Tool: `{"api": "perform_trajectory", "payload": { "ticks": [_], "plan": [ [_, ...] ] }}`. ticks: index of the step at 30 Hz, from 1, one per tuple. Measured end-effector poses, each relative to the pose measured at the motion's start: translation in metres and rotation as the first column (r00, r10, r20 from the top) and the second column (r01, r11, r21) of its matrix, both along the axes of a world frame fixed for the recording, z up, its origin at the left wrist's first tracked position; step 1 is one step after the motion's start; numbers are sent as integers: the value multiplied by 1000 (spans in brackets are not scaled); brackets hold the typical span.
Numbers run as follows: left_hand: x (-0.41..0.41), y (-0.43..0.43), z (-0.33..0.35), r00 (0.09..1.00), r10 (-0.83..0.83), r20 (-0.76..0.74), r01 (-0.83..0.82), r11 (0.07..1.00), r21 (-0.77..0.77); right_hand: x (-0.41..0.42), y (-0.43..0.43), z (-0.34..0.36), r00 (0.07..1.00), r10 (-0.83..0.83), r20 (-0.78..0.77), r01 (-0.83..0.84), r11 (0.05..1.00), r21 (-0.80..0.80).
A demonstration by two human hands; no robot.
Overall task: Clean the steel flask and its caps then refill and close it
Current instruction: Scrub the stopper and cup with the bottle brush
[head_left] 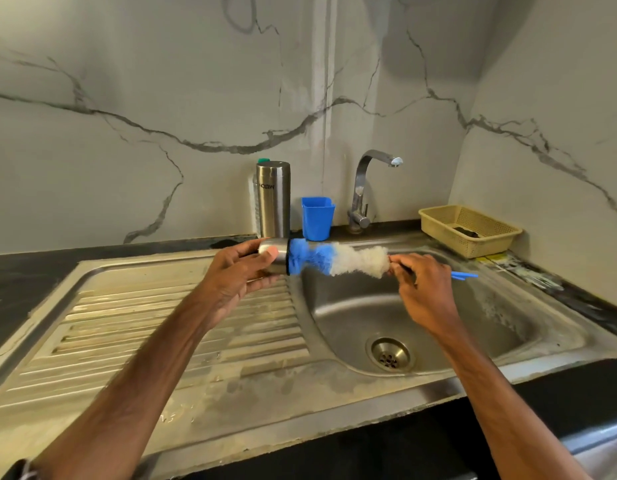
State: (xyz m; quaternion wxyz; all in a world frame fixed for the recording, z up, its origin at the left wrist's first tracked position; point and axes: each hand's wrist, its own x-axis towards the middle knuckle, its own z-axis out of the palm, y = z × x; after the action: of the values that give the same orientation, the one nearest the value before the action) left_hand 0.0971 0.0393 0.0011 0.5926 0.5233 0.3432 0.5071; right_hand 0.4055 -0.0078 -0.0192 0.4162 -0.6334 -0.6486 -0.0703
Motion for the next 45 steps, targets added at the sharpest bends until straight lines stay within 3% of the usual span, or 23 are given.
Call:
{"api": "perform_trajectory", "payload": {
  "ticks": [3,7,12,14,21,26,30,33,36,40,45],
  "plan": [
    [-1,3,0,998,13,63,-10,999,-46,-3,-1,-1,1000,6,-13,-6,1000,-12],
    [1,5,-7,984,152,96,-149,988,-41,-29,-9,-3,997,60,57,-60,998,-14],
    [4,7,-14,906,385,-176,-328,901,284,-38,-17,1,997,1,75,5,997,-79],
    [0,8,-13,873,419,-249,-316,875,367,-36,-19,3,999,-7,48,13,992,-123],
    [0,4,-12,861,368,-352,-192,875,444,-30,-21,8,1000,24,-8,-25,972,-233],
    [-3,5,-8,866,413,-282,-246,843,479,-21,-23,11,995,38,-94,-63,958,-281],
    [4,4,-13,846,429,-317,-209,814,542,-23,-21,10,995,50,-84,-76,940,-332],
    [1,9,-12,875,412,-254,-255,838,482,-16,-20,12,991,20,-135,-63,944,-324],
    [3,10,-17,850,370,-375,-154,855,495,-19,-19,11,993,46,-110,-84,926,-369],
    [-1,10,-12,922,318,-221,-234,912,338,-11,-17,11,993,28,-116,-65,942,-328],
    [-3,11,-13,953,192,-233,-157,975,159,-14,-15,6,992,111,61,-94,969,-230]
  ]
}}
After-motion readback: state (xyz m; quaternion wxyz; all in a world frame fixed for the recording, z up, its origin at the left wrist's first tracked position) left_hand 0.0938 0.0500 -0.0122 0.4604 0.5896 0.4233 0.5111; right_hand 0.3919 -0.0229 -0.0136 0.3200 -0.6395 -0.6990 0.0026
